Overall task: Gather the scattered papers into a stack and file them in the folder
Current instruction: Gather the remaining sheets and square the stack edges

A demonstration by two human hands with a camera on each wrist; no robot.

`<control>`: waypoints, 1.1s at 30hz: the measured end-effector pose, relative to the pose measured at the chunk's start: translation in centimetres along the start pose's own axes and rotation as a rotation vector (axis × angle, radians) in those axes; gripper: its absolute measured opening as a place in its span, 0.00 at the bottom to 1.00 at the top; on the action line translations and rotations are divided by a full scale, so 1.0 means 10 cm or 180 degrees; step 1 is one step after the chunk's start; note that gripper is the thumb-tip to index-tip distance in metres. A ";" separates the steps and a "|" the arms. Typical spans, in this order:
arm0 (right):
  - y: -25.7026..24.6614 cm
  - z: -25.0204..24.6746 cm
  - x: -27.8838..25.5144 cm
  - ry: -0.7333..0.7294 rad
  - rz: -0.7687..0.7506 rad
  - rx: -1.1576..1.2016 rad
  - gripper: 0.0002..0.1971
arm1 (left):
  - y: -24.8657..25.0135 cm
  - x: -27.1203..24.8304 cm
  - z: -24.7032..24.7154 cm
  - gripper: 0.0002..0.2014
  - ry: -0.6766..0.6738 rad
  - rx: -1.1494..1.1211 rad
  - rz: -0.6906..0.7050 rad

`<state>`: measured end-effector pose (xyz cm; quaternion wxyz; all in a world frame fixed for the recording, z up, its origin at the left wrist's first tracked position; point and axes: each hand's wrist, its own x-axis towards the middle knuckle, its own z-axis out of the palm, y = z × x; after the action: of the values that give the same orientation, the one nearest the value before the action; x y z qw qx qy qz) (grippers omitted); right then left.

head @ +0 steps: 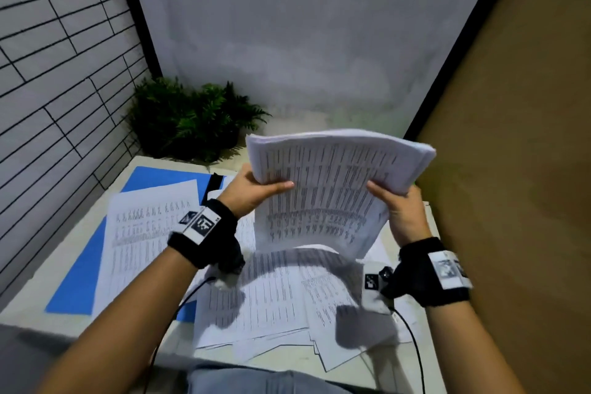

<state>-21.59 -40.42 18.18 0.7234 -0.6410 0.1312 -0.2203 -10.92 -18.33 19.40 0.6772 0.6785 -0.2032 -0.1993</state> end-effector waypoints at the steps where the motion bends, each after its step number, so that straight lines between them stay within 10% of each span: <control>1: -0.03 -0.02 0.01 -0.0079 -0.0076 0.0004 0.14 | 0.06 0.00 -0.05 0.22 -0.0058 -0.0027 0.0122; 6: 0.31 -0.12 0.01 -0.0361 0.0479 -0.0205 0.34 | -0.12 0.01 -0.09 0.31 -0.0389 0.0106 -0.0067; 9: 0.70 -0.08 -0.10 -0.0449 0.1072 -0.0540 0.27 | -0.51 0.01 0.00 0.15 -0.0146 0.0316 -0.0553; 16: 0.82 0.12 -0.02 0.0117 0.0835 -0.1488 0.13 | -1.00 -0.05 -0.36 0.18 -0.0076 0.0878 -0.0974; 26: 0.67 0.10 0.17 0.0747 0.0672 -0.1147 0.14 | -1.92 -0.71 -2.36 0.34 0.1567 0.2564 -0.2803; 33: 0.89 0.20 0.09 0.1164 0.1055 -0.1183 0.04 | -2.04 -0.82 -2.34 0.47 0.1845 0.2254 -0.2949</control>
<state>-18.52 -38.38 9.80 0.5842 -0.6820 0.4000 -0.1832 -4.93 5.74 -0.98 0.2839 0.9042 0.2479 -0.2006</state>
